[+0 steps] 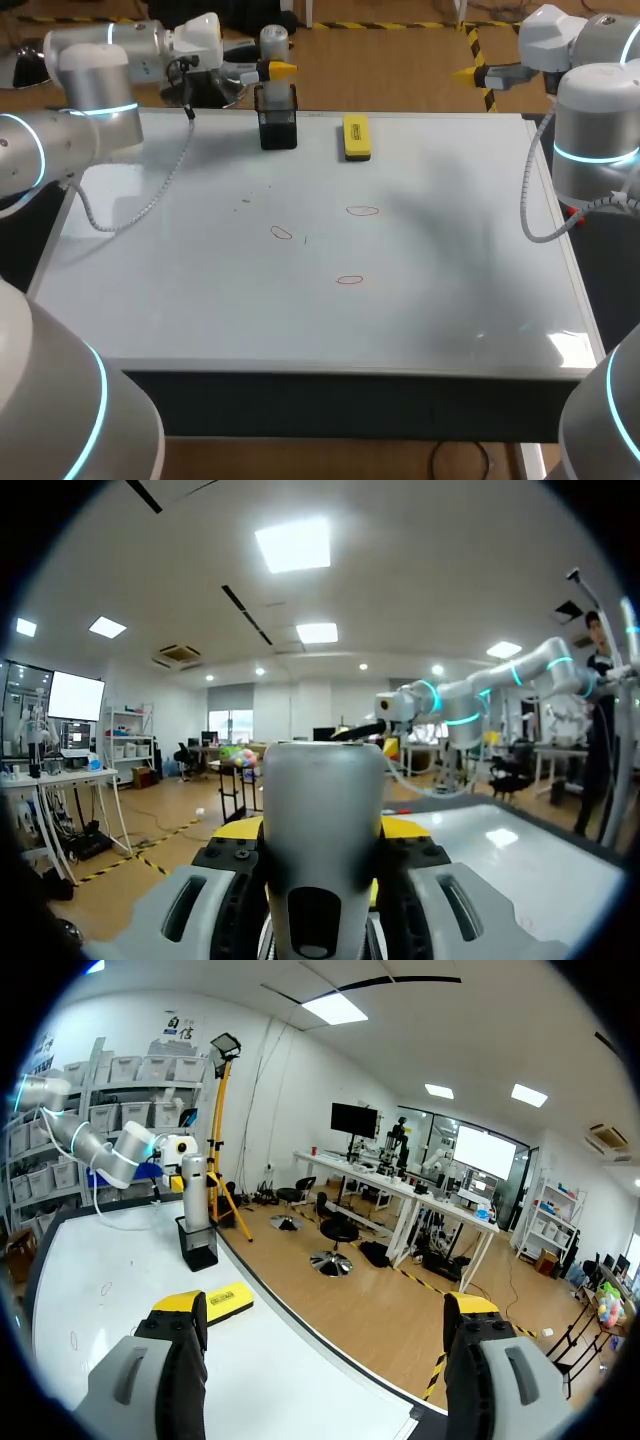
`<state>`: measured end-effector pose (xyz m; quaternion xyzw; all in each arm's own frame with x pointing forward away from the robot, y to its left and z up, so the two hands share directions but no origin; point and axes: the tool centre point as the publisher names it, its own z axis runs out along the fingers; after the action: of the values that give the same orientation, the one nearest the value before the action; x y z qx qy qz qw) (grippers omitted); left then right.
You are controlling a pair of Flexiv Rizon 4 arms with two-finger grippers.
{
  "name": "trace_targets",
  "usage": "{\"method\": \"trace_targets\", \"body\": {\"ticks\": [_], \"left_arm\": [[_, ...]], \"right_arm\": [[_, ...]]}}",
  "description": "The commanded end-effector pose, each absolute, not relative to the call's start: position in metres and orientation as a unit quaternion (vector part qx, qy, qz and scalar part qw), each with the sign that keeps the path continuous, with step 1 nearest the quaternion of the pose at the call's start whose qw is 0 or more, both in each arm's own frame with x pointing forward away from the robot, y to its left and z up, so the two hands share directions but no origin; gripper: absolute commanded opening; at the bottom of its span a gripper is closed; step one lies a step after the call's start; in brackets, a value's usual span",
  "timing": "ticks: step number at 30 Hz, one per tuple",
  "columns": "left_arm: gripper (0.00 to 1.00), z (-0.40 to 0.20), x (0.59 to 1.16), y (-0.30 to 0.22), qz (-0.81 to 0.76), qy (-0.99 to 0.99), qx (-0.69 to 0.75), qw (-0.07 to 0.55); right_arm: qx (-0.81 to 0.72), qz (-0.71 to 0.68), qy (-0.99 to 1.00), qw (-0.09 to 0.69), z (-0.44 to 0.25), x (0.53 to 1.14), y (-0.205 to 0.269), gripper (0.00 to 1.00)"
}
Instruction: Pick up the inspection probe, press it on each red-marked spot on the whiteboard one by one, put down the probe, pick up the eraser, and wipe off all the red marks.
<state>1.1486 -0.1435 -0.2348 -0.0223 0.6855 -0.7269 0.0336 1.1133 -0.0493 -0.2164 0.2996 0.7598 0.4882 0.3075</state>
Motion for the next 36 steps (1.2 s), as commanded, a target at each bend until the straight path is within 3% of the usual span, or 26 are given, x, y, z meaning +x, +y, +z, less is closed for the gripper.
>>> {"method": "trace_targets", "body": {"ticks": [1,19,36], "left_arm": [[0.00,-0.221,1.144,-0.142,-0.719,0.694,-0.022,0.031],[0.00,-0.166,1.135,-0.135,-0.729,0.683,-0.026,0.032],[0.00,-0.133,1.084,-0.121,-0.725,0.688,-0.037,0.013]], "right_arm": [[0.299,0.488,0.760,0.307,-0.216,1.114,-0.050,1.00],[0.299,0.488,0.760,0.307,-0.216,1.114,-0.050,1.00],[0.299,0.488,0.760,0.307,-0.216,1.114,-0.050,1.00]]}}
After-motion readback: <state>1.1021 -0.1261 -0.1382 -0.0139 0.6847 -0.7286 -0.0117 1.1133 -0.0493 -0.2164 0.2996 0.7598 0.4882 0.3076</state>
